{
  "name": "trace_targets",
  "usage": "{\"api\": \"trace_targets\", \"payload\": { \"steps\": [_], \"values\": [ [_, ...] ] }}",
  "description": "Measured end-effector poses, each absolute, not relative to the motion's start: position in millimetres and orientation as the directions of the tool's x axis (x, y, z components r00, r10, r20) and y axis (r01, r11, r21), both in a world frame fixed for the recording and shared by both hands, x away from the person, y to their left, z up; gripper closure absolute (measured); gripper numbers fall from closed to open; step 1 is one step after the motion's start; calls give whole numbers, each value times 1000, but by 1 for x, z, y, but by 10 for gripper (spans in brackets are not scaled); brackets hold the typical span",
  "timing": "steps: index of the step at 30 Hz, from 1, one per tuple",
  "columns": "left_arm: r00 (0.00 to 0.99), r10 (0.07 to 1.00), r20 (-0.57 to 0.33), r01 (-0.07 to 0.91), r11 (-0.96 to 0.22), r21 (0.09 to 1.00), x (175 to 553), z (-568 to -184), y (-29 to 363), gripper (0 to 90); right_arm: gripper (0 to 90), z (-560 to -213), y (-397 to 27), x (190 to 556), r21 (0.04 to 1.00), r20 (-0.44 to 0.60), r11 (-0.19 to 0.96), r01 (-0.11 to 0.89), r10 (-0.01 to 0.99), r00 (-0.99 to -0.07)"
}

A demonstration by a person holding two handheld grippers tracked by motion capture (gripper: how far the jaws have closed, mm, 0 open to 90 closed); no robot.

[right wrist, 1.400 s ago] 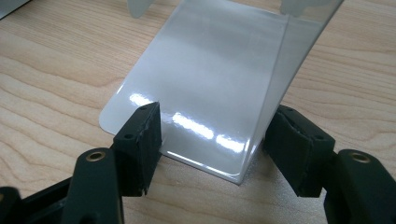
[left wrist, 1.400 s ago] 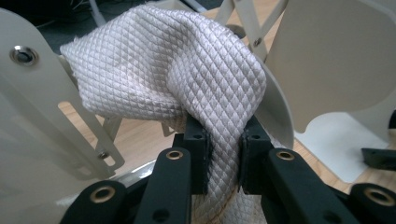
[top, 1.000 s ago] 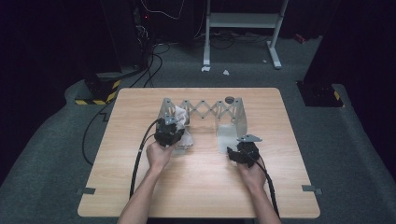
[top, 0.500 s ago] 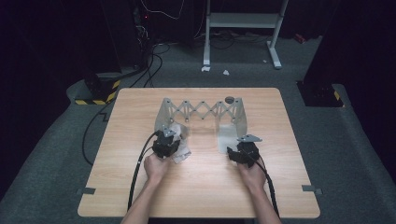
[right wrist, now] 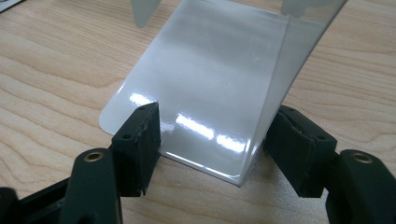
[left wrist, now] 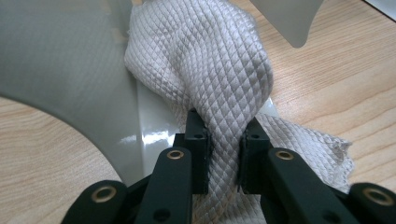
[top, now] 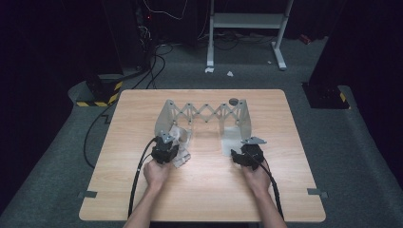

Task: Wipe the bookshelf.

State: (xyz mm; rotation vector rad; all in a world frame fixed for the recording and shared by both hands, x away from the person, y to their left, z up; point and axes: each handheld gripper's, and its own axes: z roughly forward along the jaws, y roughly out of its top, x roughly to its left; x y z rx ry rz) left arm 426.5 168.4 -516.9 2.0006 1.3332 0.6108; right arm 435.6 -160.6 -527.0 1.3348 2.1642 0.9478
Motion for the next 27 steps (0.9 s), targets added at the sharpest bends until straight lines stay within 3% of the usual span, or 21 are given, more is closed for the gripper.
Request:
{"api": "trace_targets", "payload": {
  "steps": [5,24,27],
  "values": [
    [341,940,-21,638,-215,739,421,-519,172,775,357,-527,-161,435,736,-3,306,604,894,-449],
    [304,951,58,643,-249,724,411,-509,180,775,357,-527,-161,435,737,-3,305,603,894,-449],
    [291,956,39,633,-223,742,408,-503,183,775,357,-527,-161,435,737,-3,306,603,893,-449]
  ]
}}
